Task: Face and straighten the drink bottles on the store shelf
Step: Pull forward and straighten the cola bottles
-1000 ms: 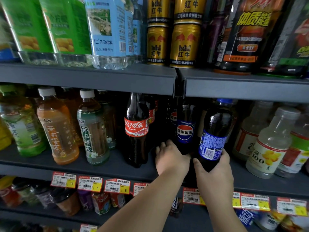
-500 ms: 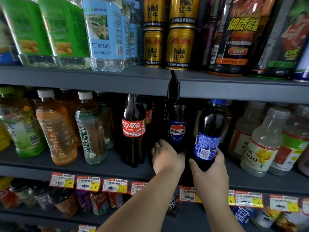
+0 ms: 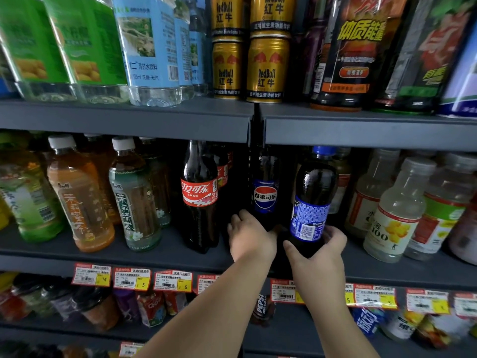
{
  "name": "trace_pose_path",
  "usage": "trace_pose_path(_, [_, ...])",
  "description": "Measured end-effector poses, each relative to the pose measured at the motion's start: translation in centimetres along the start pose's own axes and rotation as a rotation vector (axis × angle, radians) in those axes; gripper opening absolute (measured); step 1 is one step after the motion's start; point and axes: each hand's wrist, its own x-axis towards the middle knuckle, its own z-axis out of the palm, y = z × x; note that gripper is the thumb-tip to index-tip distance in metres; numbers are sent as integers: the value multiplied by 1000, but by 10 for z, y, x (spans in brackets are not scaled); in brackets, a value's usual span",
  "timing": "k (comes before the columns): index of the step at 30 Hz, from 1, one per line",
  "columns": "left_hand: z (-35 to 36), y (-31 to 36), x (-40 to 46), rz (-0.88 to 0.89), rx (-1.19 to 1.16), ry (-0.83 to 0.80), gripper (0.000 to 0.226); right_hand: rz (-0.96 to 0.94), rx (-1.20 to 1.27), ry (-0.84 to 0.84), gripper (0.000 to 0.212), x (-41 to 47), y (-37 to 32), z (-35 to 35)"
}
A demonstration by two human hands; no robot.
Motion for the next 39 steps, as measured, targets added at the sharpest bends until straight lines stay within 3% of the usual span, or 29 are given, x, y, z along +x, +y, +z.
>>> trace_pose_path(3, [-10,-3,-4,-21,-152,-16,80,21,-8,-83,61,1,-1,-4])
trace_pose_path(5, [-19,-10,-9,14,-218,-21,58,23,-6,-141,59,1,-2,-6])
trace_pose_path(9, [-31,-22,-24,242,-133,-127,27,-4,-12,-232,56,0,-6,-7])
trace_pose_path(14, [-43,-31,-39,375,-106,-231,39,-53,-98,-353,51,5,-10,-7])
trace_pose_path(19, [-52,-45,-38,402,-83,-203,42,-40,-148,-438,55,6,-13,-4])
trace_pose_path(27, [-61,-54,-38,412,-90,-191,42,-188,-267,-437,67,7,-13,5])
trace_pose_path(39, [-61,-59,-36,358,-161,-197,41,-153,-322,-456,71,10,-7,7])
